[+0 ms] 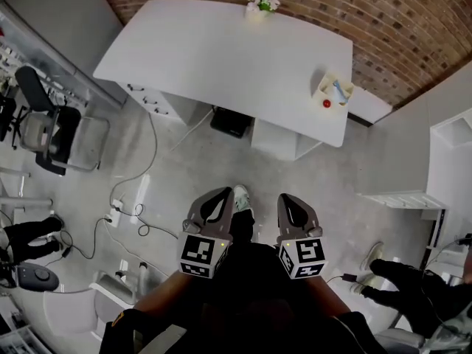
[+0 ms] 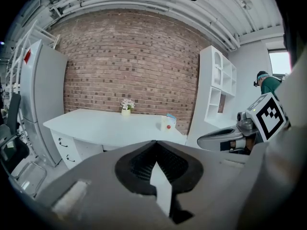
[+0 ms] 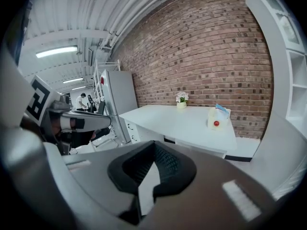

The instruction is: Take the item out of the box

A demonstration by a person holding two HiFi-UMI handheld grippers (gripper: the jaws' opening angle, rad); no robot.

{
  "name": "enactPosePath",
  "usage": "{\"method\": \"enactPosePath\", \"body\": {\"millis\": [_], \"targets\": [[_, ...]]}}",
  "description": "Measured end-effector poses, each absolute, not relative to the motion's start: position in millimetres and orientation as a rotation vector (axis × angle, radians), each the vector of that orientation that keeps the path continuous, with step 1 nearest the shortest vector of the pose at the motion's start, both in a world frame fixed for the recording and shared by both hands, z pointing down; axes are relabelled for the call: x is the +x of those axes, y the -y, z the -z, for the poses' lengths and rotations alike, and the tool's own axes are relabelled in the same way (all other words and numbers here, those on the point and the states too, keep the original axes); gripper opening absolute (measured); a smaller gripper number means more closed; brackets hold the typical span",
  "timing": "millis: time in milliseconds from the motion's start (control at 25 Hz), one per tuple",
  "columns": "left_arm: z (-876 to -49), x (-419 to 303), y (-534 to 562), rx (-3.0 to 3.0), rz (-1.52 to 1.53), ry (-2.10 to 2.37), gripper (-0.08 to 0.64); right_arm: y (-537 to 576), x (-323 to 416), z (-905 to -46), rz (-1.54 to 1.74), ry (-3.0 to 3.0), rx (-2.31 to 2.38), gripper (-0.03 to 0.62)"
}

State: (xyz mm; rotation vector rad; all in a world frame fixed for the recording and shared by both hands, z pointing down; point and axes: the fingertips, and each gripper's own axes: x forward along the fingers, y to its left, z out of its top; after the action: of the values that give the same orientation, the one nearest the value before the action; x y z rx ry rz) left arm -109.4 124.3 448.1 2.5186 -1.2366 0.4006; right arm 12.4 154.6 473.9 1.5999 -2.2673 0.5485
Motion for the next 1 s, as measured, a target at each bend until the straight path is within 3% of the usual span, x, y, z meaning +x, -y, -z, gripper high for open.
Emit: {"method": "enactPosePath", "body": {"millis": [1000], "targets": [[-431, -31, 50, 2.624, -0.290, 1.119, 0.005, 3, 73, -451, -0.422, 2.140, 1.657, 0.002]]}}
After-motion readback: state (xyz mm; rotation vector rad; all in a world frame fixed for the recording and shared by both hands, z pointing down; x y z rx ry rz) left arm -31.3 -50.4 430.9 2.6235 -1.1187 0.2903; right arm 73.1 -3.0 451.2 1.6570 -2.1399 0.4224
